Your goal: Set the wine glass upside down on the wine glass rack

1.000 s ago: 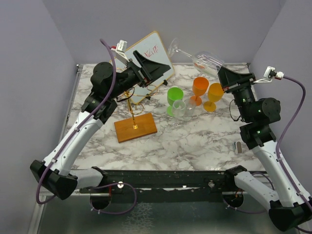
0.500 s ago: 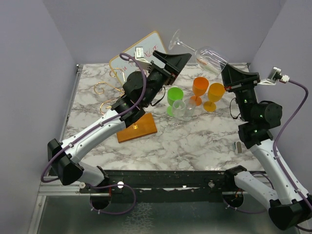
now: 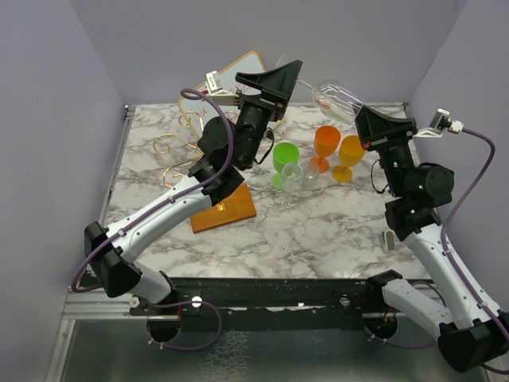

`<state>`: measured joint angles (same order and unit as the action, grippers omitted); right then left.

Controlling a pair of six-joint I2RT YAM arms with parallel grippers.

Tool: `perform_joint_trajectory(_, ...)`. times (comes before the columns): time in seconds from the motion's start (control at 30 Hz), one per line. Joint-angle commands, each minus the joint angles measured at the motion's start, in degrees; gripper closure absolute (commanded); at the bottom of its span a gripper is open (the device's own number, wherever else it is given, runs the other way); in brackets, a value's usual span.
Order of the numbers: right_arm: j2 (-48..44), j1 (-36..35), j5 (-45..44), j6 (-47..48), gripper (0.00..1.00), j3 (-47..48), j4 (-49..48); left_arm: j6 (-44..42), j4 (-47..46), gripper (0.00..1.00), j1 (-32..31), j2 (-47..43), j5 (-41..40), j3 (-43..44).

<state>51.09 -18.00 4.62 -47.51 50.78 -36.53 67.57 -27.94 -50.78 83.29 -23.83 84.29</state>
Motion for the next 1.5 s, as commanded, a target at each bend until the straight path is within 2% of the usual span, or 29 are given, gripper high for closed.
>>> perform_joint_trajectory(0.0, -0.93, -0.15, 1.84, -0.29, 0.99, -1.05, -4.99, -0.41, -2.8, 0.19, -0.78, 1.41, -4.31, 3.92)
perform_joint_trajectory(0.2, -0.99, -0.13, 3.3, -0.79, 0.99, -1.83, -6.71, 0.09, -3.12, 0.42, -1.48, 4.2, -5.62, 8.2)
perform_joint_trajectory(0.4, -1.73, -0.11, 3.48, -1.03, 0.99, -2.63, -6.56, -1.21, -3.48, 0.66, -1.9, 4.43, -8.89, 8.5)
perform_joint_trajectory(0.43, -1.84, -0.11, 3.51, -1.09, 0.99, -2.8, -6.54, -1.21, -3.58, 0.72, -1.94, 4.44, -9.4, 8.38)
perform_joint_trajectory(0.47, -1.95, -0.15, 3.57, -1.17, 0.99, -2.93, -6.47, -1.44, -3.84, 0.82, -1.95, 4.55, -9.56, 8.34)
perform_joint_trajectory(0.5, -2.08, -0.14, 3.7, -1.14, 0.99, -3.04, -6.38, -2.31, -4.2, 0.96, -1.95, 4.66, -9.38, 8.4)
perform_joint_trajectory(0.53, -2.19, -0.12, 3.84, -1.2, 0.99, -3.0, -6.13, -3.57, -4.79, 1.0, -1.95, 4.84, -8.8, 8.64)
perform_joint_trajectory(0.67, -3.93, -0.13, 5.65, 0.95, 0.97, -2.44, -1.72, -12.82, -8.11, 1.0, -2.04, 3.74, -5.54, 7.61)
perform_joint_trajectory(0.73, -5.54, -0.11, 5.19, 2.26, 0.84, -1.72, 5.3, -15.56, -8.37, 1.0, -1.99, 2.3, -4.3, 6.21)
perform_joint_trajectory(0.83, -9.27, -0.11, 4.38, 4.78, 0.54, -1.81, 14.01, -18.59, -8.31, 1.0, -2.0, 0.27, -2.52, 3.74)
perform_joint_trajectory(0.9, -12.66, -0.11, 4.14, 7.32, 0.42, -2.29, 20.16, -20.43, -8.27, 1.0, -2.01, -1.39, -0.68, 2.06)
perform_joint_trajectory(0.93, -14.26, -0.11, 4.2, 9.52, 0.39, -2.72, 23.07, -22.16, -8.04, 1.0, -2.0, -2.24, 0.48, 1.48)
perform_joint_trajectory(1.1, -22.68, -0.11, 6.13, 22.83, 0.36, -5.19, 35.31, -29.43, -5.44, 1.0, -1.97, -7.59, 6.78, -2.45)
perform_joint_trajectory(1.23, -25.48, -0.07, 10.72, 29.2, 0.29, -2.26, 42.97, -36.65, -4.15, 1.0, -2.02, -12.27, 12.61, -6.79)
perform_joint_trajectory(1.33, -22.66, -0.11, 19.6, 30.18, 0.26, 2.66, 44.58, -42.97, -3.66, 1.0, -2.01, -14.69, 19.15, -9.4)
perform_joint_trajectory(1.47, -13.57, -0.13, 32.07, 29.62, 0.26, 11.95, 47.56, -49.21, -0.88, 1.0, -2.01, -16.47, 31.58, -10.91)
